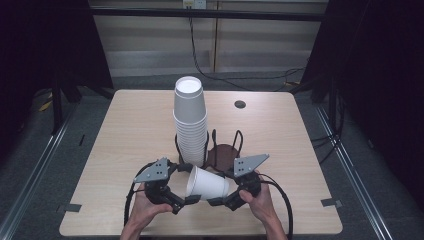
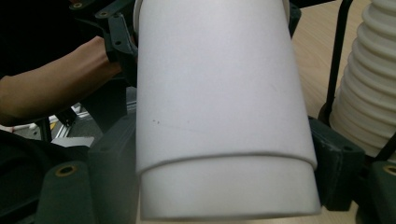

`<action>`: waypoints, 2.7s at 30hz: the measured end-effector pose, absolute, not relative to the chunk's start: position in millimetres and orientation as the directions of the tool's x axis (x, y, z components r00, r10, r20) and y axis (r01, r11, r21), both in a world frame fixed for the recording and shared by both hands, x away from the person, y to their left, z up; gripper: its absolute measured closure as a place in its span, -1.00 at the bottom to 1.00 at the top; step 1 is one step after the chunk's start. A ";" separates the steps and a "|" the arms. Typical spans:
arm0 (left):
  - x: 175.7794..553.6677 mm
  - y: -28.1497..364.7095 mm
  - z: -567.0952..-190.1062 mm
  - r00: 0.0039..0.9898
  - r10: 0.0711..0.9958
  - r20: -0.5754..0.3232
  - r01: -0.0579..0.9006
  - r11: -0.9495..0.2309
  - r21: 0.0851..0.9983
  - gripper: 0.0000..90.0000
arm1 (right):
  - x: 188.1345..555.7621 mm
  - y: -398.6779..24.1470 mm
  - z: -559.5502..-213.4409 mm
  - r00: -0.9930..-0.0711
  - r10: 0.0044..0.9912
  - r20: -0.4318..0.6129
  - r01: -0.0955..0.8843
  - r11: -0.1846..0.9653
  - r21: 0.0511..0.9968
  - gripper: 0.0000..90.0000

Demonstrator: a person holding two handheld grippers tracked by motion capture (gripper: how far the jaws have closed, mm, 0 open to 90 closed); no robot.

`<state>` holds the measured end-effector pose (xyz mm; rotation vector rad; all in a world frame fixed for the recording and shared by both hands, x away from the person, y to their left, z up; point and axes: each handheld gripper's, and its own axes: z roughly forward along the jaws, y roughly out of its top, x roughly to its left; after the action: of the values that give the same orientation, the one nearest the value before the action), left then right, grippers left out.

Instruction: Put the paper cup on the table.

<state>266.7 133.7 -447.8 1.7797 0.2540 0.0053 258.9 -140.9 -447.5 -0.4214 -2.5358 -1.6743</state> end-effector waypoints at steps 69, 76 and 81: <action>276.6 154.6 -438.1 0.955 0.258 -0.144 0.228 -0.337 0.913 -0.77 | 245.1 -177.7 -460.5 -0.847 0.509 0.153 0.265 0.156 0.952 -0.71; 280.4 159.6 -432.4 0.953 0.272 -0.132 0.229 -0.366 0.902 -0.78 | 239.2 -183.8 -468.5 -0.776 0.623 0.100 0.232 0.134 0.963 -0.71; 282.4 170.9 -430.0 0.947 0.296 -0.129 0.239 -0.372 0.897 -0.78 | 235.8 -192.2 -478.3 -0.730 0.674 0.108 0.225 0.088 0.970 -0.71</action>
<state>282.4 170.9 -430.0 1.9707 0.3840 0.0633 235.8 -192.2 -478.3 -1.1299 -2.5562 -2.1402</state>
